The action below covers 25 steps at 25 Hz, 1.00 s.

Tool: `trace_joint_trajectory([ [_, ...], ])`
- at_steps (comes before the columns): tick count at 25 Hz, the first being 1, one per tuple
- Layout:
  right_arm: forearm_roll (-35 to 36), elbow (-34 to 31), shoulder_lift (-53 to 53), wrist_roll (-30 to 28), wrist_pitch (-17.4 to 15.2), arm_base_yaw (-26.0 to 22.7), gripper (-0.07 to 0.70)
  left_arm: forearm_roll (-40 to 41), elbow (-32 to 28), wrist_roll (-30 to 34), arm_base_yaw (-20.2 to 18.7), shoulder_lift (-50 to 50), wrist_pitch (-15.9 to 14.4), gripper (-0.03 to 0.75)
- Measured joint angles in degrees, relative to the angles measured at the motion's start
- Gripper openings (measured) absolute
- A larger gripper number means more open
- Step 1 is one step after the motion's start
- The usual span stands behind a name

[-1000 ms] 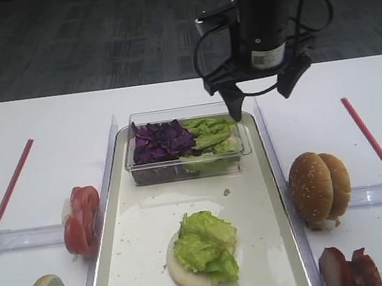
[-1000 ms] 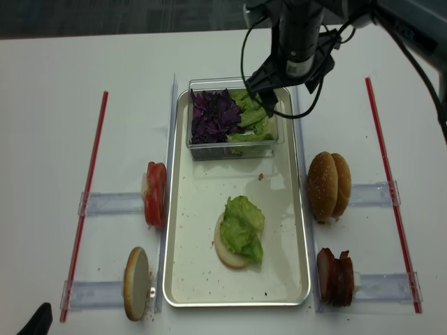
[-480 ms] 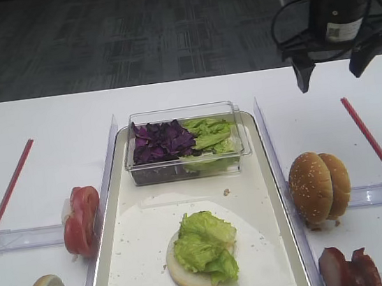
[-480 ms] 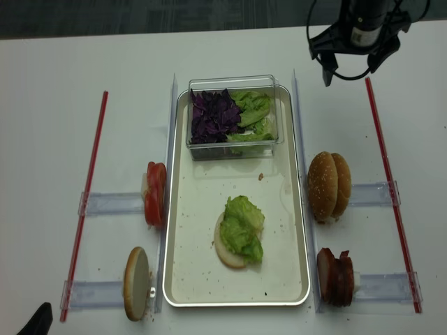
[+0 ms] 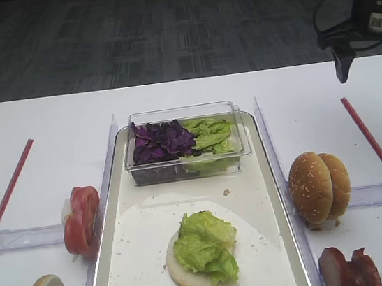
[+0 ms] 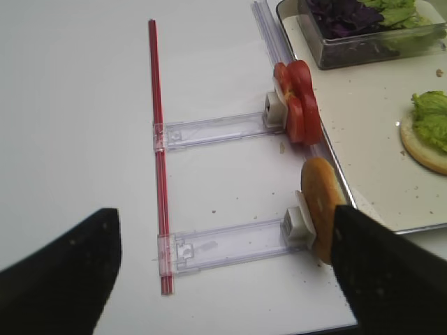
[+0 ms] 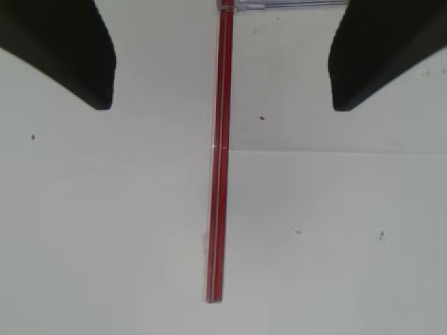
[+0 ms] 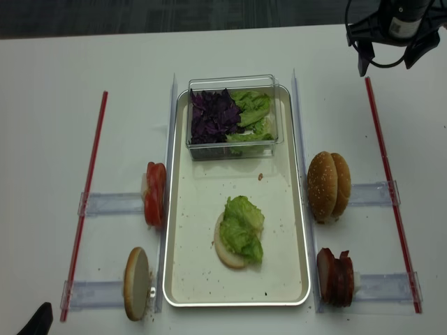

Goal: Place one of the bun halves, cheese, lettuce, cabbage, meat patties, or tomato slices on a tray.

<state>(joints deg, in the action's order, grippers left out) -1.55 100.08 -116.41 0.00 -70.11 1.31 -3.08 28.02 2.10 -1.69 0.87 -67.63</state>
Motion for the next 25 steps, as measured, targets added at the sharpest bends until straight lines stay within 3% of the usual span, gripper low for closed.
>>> trace_joint_trajectory([
  [8,2.1,0.0,0.0,-1.03,-0.13,-4.3,0.635,0.0,0.0,0.0,0.0,0.0,0.0,0.565],
  [19,2.98,-0.15,0.0,-2.1,-0.13,-4.54,0.634,0.0,0.0,0.0,0.0,0.0,0.0,0.565],
  [25,2.98,-4.44,0.94,-2.23,-0.13,-4.54,0.634,0.0,0.0,0.0,0.0,0.0,0.0,0.565],
])
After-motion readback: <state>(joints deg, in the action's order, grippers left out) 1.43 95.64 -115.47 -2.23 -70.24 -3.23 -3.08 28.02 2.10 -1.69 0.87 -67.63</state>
